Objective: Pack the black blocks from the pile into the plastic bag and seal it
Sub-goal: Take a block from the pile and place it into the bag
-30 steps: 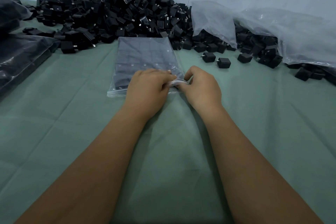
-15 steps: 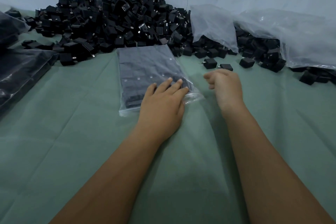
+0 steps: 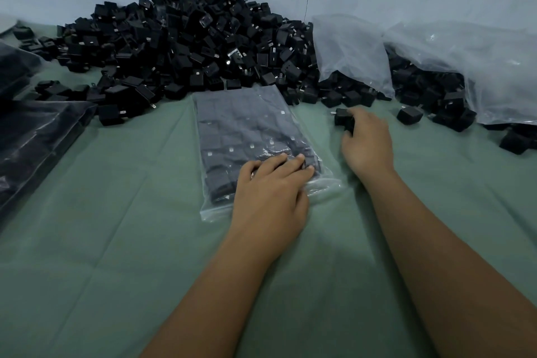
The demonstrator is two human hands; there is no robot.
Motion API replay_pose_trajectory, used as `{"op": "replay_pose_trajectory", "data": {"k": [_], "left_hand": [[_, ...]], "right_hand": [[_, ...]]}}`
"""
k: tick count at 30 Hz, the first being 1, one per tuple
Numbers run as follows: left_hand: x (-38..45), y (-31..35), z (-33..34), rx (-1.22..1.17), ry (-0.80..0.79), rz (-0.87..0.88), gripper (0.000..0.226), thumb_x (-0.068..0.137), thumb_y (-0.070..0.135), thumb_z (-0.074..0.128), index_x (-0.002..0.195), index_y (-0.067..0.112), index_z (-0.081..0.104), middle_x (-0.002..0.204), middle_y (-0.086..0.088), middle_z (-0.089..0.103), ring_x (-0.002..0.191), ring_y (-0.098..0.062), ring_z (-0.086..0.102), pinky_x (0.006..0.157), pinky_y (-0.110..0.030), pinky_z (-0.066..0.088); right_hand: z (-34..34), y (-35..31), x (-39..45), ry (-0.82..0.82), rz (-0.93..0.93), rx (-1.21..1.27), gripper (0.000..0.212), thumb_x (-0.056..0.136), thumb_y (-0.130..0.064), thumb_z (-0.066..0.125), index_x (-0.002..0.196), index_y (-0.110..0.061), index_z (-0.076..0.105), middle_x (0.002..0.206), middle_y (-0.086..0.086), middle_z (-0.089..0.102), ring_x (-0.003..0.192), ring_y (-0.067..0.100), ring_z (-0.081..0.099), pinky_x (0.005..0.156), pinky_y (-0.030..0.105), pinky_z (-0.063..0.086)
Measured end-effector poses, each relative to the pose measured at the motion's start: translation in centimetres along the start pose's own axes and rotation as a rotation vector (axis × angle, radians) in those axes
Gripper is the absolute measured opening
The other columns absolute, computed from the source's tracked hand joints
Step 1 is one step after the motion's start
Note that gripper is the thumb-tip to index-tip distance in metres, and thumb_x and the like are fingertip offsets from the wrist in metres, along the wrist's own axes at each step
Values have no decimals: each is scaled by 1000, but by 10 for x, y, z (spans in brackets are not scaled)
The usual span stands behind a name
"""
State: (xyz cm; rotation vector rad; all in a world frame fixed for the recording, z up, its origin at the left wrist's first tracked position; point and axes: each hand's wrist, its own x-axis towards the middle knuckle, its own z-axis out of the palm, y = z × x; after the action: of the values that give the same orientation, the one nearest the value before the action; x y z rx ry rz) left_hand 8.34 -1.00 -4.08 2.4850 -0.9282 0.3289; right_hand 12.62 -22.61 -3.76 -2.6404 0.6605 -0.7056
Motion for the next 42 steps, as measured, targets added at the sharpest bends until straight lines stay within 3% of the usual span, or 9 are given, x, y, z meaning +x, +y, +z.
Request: {"op": "replay_pose_trajectory", "data": {"k": [6,11,16,20,25,31,34,38,42], "left_hand": [[2,-2,-1,-10,-10,-11,42,92,27,48,132,34,60,145,14,50,139,-10,37,107,-31,15],[1,3,-2,43,-36,-4,49,92,33,34,137,34,54,149,12,46,143,-13,31,110,-34,13],[-1,6,-2,72,-77,-40,46,97,28,42,142,35,47,156,13,34,151,-15,9,119,-47,7],[-9,-3,-18,-61,11,-20,37,92,20,55,126,27,65,149,7,47,147,-16,26,111,-37,21],[-27,-39,-34,-117,199,-103,16,87,20,69,101,17,77,123,1,68,129,-20,53,107,-42,38],[-22,-33,-38,-769,452,-478,12,88,16,71,96,25,75,110,3,72,117,-10,60,106,-38,45],[-21,-31,-40,-829,463,-504,17,88,21,72,95,36,72,112,6,72,120,-10,59,106,-38,45],[-22,-32,-39,-859,449,-536,20,89,19,70,108,24,73,116,9,70,121,-4,58,108,-30,43],[-21,-35,-39,-844,405,-576,27,91,25,68,118,20,70,124,10,66,116,4,57,102,-14,42]], "right_hand": [[-6,-20,-27,36,-7,322,32,86,-9,64,116,-18,58,118,3,51,96,14,52,79,13,34],[-18,-38,-66,136,288,792,26,81,-13,72,99,-28,61,108,-4,64,97,12,60,91,33,51],[-30,-60,-106,243,300,889,22,81,-15,73,98,-27,65,101,-2,66,81,10,56,78,25,50],[-42,-75,-137,231,276,1001,28,82,-4,69,93,-28,61,95,-3,66,72,-2,58,68,8,43],[-50,-86,-158,39,223,1160,25,82,5,64,90,-18,60,80,-7,63,69,9,57,66,23,50],[-43,-98,-160,-201,203,1077,16,80,-7,74,82,-20,65,75,-11,66,66,2,59,65,14,48],[-32,-107,-157,-162,265,993,19,78,-14,78,77,-26,64,73,-15,67,66,-4,60,66,12,47],[-24,-119,-151,-116,420,1129,22,82,-6,72,83,-26,65,84,-6,70,80,9,69,77,28,56],[-25,-117,-154,-110,325,1010,23,86,-2,65,95,-23,67,98,-4,69,87,8,67,85,26,54]]}}
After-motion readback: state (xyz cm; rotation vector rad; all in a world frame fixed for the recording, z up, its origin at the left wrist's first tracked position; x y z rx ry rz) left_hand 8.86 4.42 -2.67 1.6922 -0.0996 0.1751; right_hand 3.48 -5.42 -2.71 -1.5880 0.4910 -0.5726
